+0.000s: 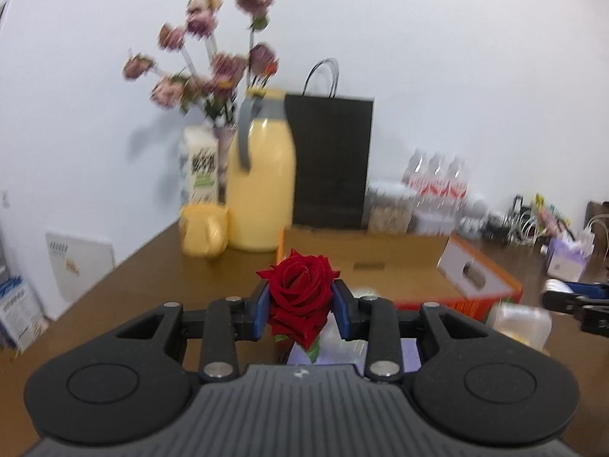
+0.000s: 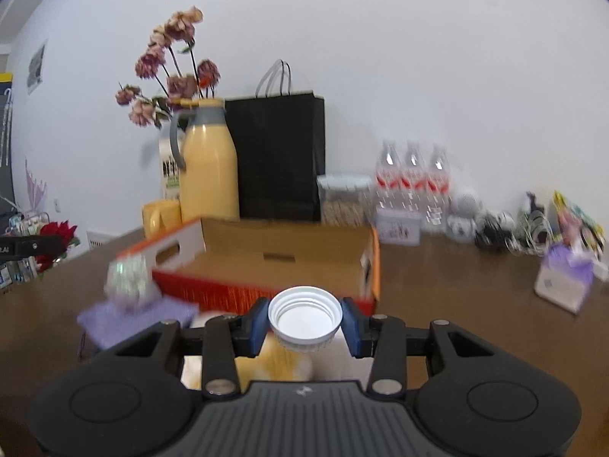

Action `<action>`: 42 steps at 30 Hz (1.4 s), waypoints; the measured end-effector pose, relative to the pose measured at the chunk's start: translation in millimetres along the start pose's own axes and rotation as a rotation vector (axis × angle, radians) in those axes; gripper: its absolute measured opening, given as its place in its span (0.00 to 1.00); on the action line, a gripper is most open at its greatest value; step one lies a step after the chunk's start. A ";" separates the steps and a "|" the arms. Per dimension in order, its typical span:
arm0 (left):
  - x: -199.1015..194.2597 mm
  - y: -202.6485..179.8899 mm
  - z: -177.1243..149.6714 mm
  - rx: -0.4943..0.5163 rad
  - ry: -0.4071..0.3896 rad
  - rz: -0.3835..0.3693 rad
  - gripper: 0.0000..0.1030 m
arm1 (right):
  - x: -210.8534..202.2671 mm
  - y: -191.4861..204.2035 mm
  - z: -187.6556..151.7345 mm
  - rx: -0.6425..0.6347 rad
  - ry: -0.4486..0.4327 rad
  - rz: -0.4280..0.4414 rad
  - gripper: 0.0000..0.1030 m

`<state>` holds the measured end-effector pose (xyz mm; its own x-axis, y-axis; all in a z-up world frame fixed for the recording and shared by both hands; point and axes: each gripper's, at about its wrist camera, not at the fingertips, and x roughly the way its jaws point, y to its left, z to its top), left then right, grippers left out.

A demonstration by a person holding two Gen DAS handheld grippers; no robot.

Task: Organize objects
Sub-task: 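Carry the cap and rose into the cardboard box and open both tools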

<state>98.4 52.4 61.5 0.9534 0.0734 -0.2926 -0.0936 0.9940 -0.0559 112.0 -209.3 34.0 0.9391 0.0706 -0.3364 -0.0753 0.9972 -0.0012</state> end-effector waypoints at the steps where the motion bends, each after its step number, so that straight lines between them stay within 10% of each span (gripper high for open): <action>1: 5.1 -3.8 6.5 0.002 -0.008 -0.008 0.34 | 6.7 2.1 7.6 -0.003 -0.007 0.004 0.38; 8: 67.8 -32.3 41.5 0.008 0.028 -0.071 0.34 | 73.2 12.3 55.9 -0.027 0.016 0.023 0.38; 20: 232.1 -65.8 33.1 0.135 0.508 0.027 0.33 | 219.0 15.5 59.9 -0.077 0.482 -0.015 0.38; 27: 237.1 -69.6 25.2 0.168 0.540 0.042 0.36 | 227.8 22.2 47.0 -0.111 0.549 -0.018 0.39; 29: 233.4 -70.9 24.6 0.169 0.542 0.052 0.42 | 226.6 23.8 45.5 -0.110 0.553 -0.014 0.53; 37: 215.8 -67.1 35.0 0.170 0.454 0.058 0.96 | 213.0 19.4 51.4 -0.070 0.503 -0.018 0.94; 42: 196.6 -68.6 45.3 0.162 0.380 0.065 1.00 | 197.9 21.1 58.3 -0.073 0.483 -0.017 1.00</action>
<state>305.2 2.3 51.1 0.7702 0.1317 -0.6240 -0.0748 0.9903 0.1167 315.8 -172.7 22.2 0.6789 0.0162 -0.7341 -0.1008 0.9923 -0.0713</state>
